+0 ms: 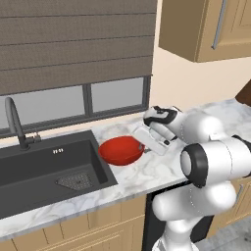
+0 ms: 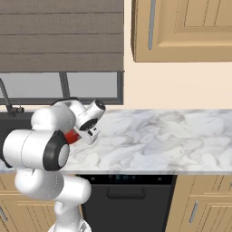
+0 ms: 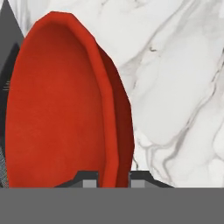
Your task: Pick the cup and bowl from the counter and place them on the counter next to the sink.
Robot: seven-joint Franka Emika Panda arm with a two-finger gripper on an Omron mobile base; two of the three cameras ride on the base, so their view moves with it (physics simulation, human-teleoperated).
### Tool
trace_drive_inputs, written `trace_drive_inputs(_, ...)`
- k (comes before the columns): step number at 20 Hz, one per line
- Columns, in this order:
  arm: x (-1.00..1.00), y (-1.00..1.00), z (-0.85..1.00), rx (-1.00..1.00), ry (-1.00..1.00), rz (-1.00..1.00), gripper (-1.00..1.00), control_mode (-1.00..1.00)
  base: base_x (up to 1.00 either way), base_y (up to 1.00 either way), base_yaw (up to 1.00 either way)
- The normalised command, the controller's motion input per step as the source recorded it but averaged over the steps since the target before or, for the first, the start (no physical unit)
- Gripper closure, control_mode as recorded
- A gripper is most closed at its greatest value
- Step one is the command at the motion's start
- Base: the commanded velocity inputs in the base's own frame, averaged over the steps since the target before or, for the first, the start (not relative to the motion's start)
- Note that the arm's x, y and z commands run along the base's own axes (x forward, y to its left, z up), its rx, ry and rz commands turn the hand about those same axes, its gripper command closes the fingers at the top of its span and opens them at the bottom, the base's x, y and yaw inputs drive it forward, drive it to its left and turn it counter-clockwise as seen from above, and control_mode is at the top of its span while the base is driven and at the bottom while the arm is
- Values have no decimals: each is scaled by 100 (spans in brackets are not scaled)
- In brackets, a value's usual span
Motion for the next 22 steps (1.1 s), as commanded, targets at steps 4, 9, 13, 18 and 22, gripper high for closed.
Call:
trace_drive_inputs(4,3,0,-32,0,-11,0,100,-100,0,0,0)
trace_drive_inputs(9,0,0,-31,0,-7,0,100,-100,0,0,0)
trace_drive_inputs(13,0,4,-20,0,-2,0,100,-100,0,0,0)
trace_drive_inputs(18,0,0,0,0,0,0,100,-100,0,0,0)
trace_drive_inputs(22,0,0,0,0,0,0,-100,-100,0,0,0)
